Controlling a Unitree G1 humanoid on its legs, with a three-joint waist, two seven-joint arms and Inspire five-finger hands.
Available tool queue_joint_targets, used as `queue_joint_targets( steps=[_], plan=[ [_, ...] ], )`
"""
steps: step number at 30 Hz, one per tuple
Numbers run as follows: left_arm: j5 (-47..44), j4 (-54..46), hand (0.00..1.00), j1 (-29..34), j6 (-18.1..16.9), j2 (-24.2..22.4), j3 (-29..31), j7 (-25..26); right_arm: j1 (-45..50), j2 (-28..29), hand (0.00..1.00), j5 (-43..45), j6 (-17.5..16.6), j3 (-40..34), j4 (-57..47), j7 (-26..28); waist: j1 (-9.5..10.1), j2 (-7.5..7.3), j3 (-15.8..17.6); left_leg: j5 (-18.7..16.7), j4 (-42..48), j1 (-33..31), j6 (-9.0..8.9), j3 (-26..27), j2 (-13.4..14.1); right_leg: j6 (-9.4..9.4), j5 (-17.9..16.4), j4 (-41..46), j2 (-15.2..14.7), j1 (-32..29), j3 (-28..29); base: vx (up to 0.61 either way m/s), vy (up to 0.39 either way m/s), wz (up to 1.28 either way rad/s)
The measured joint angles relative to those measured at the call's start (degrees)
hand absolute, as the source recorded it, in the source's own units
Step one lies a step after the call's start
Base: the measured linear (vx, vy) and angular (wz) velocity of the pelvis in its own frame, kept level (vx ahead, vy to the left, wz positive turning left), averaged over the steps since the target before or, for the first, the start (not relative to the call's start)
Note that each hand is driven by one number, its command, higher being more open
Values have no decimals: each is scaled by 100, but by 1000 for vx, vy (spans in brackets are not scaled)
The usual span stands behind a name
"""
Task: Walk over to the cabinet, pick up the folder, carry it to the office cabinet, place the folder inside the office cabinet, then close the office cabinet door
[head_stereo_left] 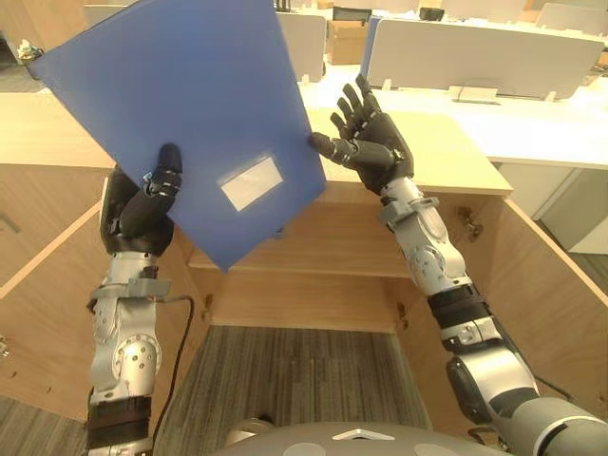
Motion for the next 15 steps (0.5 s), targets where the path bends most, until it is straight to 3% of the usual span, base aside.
queue_joint_targets(
  steps=[9,15],
  plan=[
    [-203,480,0,-480,-30,424,-362,-379,-1083,-306,100,163,120,647,619,340,23,19,12,17,-1,-68,-36,-81,76,-2,-1,-45,88,-15,-50,-22,-28,3],
    [-210,665,0,-898,-48,771,-456,-499,-1804,-575,100,146,191,1148,1180,429,185,15,10,3,0,-95,-56,-78,110,-19,15,-126,129,-7,-51,5,-16,0]
  ],
)
